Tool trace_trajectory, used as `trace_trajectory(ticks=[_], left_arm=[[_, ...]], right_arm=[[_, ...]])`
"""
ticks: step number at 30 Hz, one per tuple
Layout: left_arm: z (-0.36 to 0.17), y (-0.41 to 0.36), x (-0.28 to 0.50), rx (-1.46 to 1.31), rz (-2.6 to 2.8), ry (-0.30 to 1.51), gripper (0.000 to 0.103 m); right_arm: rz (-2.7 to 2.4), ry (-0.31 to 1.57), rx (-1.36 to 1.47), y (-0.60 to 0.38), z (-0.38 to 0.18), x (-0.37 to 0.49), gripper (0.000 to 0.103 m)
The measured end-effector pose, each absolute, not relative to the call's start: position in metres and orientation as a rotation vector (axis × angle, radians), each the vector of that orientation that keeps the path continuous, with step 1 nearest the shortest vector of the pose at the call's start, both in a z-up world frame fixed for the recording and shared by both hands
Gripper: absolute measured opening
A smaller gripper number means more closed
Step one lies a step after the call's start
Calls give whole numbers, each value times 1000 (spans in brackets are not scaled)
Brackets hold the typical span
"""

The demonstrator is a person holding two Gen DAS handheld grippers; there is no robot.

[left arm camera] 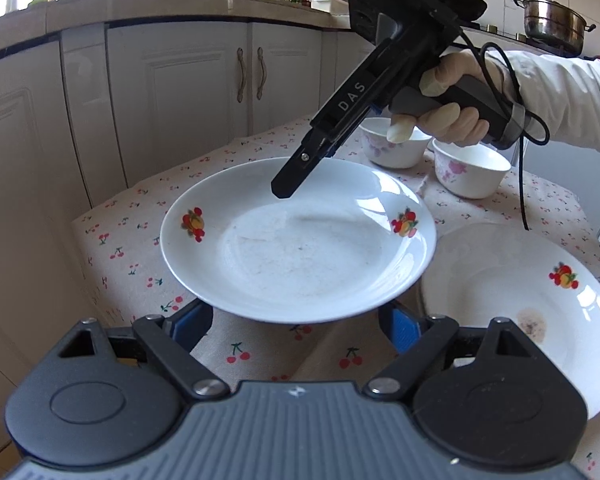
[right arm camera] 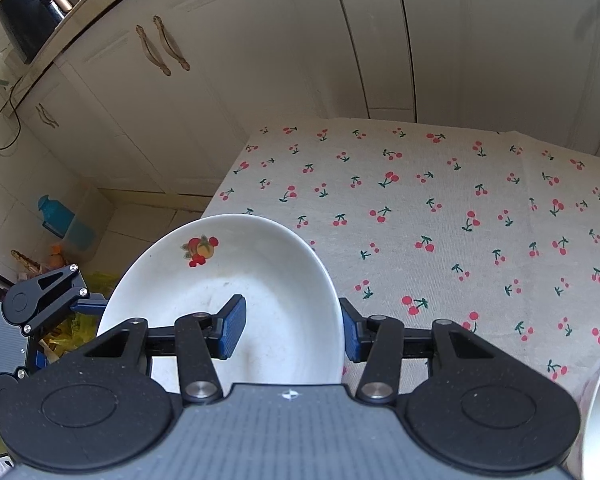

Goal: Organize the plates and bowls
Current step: 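Grasp a white flower plate with the right tool while the left tool grips another plate, then lower the held white flower plate onto the plate stack with the right tool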

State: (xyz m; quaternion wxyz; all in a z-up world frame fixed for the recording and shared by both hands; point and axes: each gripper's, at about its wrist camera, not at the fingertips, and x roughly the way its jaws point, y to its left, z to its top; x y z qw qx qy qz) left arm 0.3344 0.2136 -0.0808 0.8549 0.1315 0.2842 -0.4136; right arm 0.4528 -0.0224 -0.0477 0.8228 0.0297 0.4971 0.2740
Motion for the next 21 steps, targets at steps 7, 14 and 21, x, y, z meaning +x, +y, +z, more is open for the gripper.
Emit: trace_trajectory(ticks=[7, 14, 21], left_arm=[[-65, 211, 316, 286, -866, 584, 90], [-51, 207, 284, 282, -851, 587, 90], [-48, 198, 242, 271, -837, 624, 90]], right_arm=[[597, 1033, 53, -23, -30, 435, 54], [625, 1005, 47, -25, -9, 402, 55], [652, 1007, 48, -32, -3, 362, 55]])
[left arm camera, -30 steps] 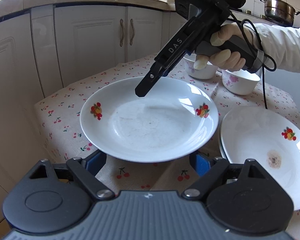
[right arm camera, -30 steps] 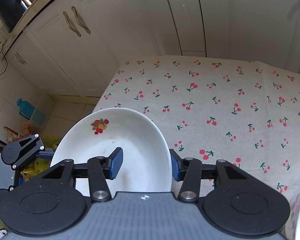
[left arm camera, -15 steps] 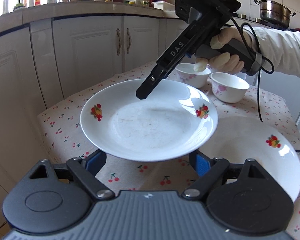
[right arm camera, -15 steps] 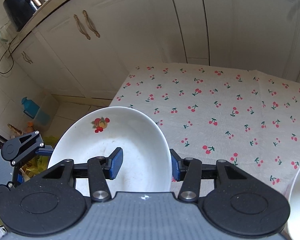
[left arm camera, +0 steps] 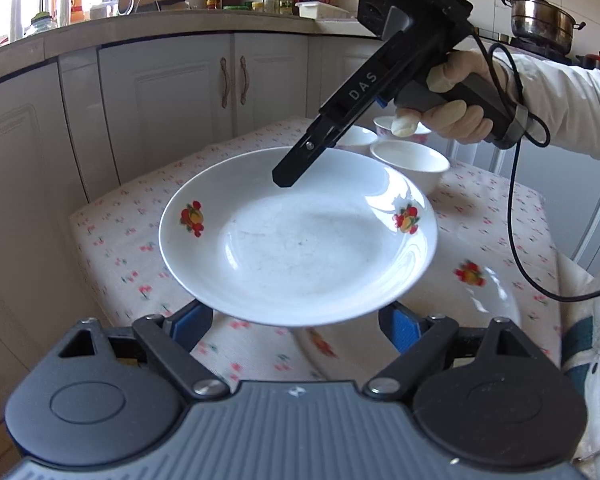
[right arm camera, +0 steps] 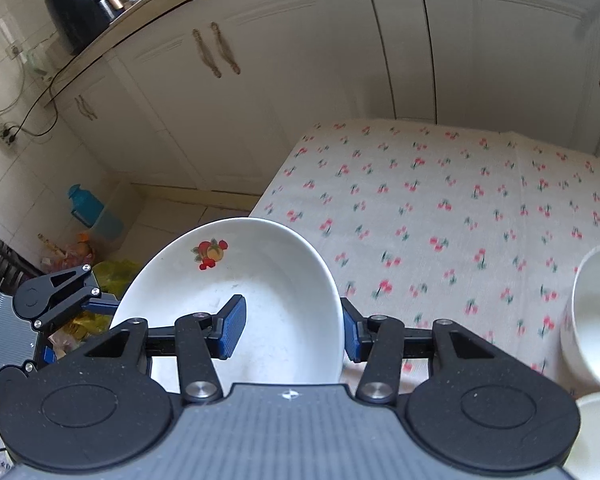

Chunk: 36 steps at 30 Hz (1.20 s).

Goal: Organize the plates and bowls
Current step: 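Lower the held white flower plate onto the plate stack with the right tool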

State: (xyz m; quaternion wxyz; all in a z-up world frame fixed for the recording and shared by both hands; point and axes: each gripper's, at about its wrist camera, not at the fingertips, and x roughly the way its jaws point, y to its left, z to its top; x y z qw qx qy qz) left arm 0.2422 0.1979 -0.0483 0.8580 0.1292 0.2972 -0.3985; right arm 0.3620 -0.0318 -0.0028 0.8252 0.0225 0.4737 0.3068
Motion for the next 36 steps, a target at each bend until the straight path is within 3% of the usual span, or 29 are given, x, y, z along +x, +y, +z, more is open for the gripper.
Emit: trace_trajectory(ticks=[18, 36], left_arm=[[-50, 177, 179, 231, -832, 655, 90], [-63, 169, 161, 230, -833, 710, 90]], right_arm=[[652, 991, 87, -57, -10, 282, 56], [599, 984, 144, -70, -37, 256, 56]])
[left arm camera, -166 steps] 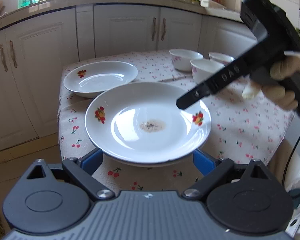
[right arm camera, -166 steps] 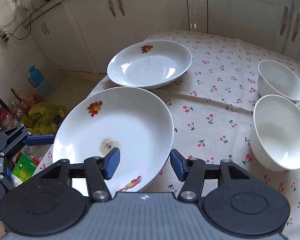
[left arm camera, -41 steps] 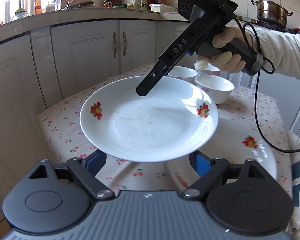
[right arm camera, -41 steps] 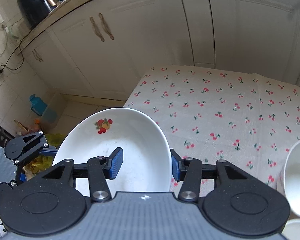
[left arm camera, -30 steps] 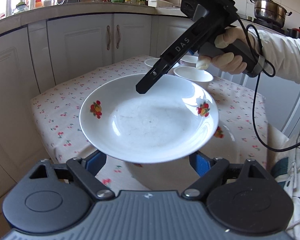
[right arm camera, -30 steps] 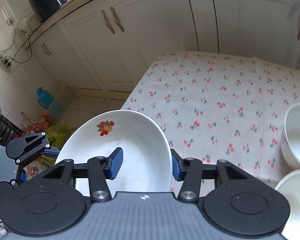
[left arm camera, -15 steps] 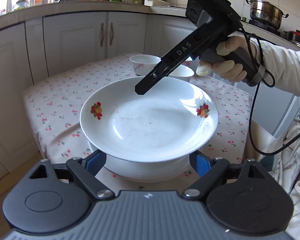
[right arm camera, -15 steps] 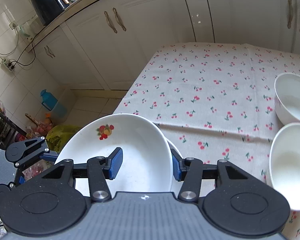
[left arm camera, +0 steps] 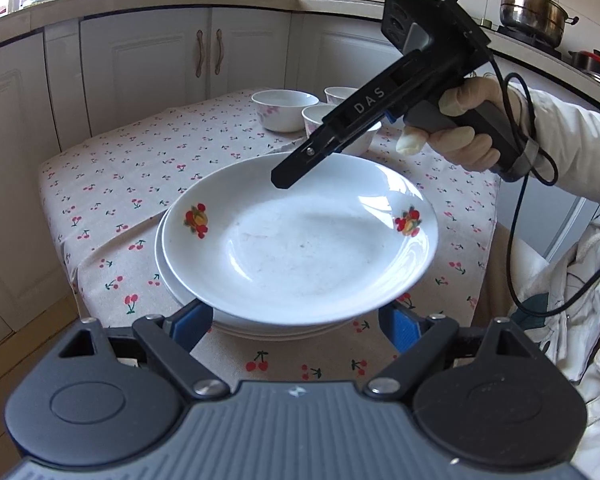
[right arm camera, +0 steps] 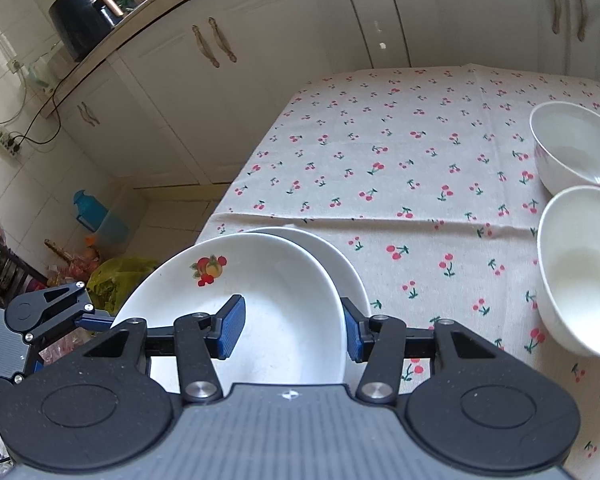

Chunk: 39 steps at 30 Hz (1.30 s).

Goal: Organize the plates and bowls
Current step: 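Lower the held white flower plate onto the plate stack with the right tool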

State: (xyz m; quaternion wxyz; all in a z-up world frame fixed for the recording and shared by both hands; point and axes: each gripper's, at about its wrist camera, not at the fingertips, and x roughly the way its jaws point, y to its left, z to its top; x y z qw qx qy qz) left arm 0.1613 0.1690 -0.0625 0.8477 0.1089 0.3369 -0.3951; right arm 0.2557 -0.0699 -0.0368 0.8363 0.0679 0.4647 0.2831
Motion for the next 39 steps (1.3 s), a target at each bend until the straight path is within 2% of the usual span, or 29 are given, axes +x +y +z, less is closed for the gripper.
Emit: trace_trajectory(ticks=[39], left_arm=[[-75, 174, 167, 200, -790, 718, 91]], right_arm=[[515, 968, 185, -83, -33, 223, 57]])
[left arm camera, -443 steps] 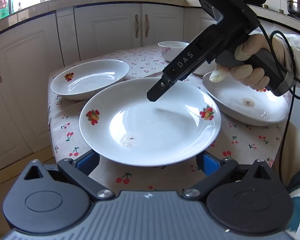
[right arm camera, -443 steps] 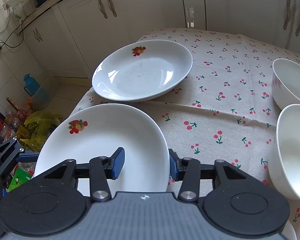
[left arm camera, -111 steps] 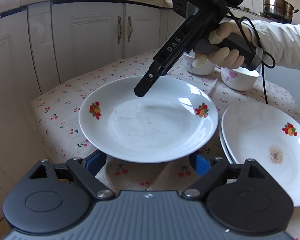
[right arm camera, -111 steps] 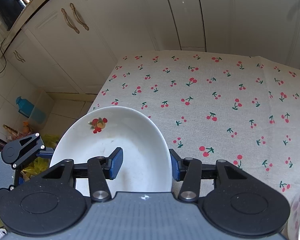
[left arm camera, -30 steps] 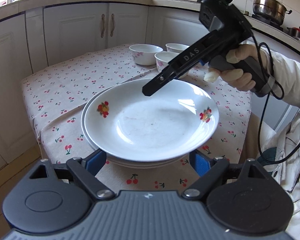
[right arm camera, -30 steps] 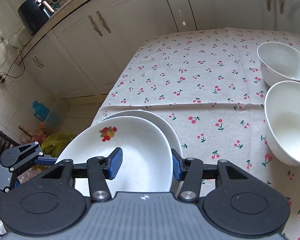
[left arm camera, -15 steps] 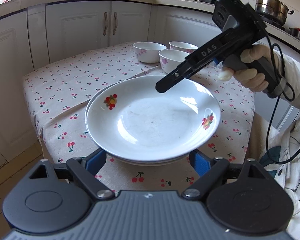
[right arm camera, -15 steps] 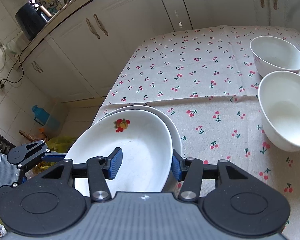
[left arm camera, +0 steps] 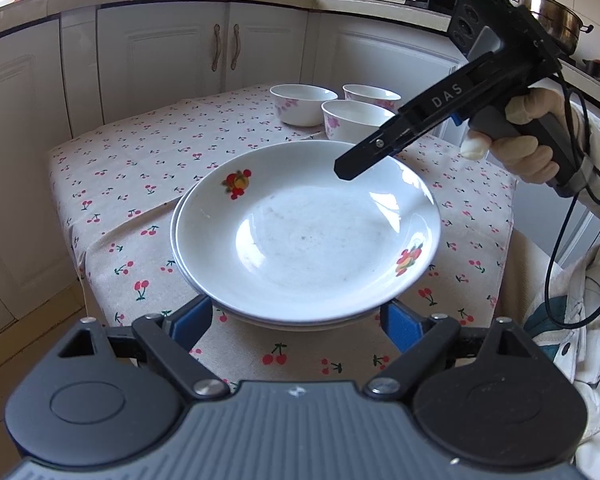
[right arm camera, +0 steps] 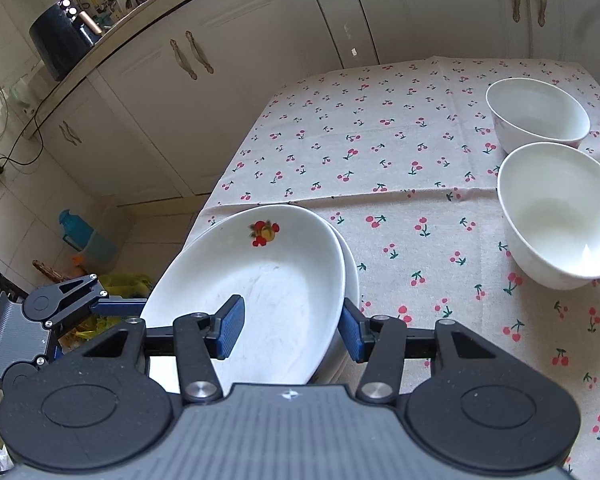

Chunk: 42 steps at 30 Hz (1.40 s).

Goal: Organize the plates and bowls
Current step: 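Lower the held white flower plate onto the plate stack with the right tool, then open the right tool off the stacked plate and pull back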

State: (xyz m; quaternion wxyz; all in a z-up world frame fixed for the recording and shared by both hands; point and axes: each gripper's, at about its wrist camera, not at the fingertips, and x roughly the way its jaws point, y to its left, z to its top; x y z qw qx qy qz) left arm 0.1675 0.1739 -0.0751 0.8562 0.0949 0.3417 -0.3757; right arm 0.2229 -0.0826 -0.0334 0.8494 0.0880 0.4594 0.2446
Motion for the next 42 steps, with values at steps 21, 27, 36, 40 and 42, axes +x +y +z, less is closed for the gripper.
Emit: trace_trajectory(ticks=[21, 27, 36, 40, 42], left_arm=[[-75, 168, 162, 192, -733, 716, 91], [-73, 164, 159, 201, -711, 718, 91], [-52, 157, 150, 176, -601, 678, 94], [-44, 146, 143, 180, -564, 657, 95], [-40, 140, 141, 176, -530, 656, 97]], right_arm=[[502, 980, 168, -86, -28, 208, 59], [515, 954, 160, -89, -26, 204, 63], [475, 869, 114, -98, -14, 196, 95], [448, 835, 82, -104, -9, 191, 100], [435, 815, 57, -108, -8, 187, 103]])
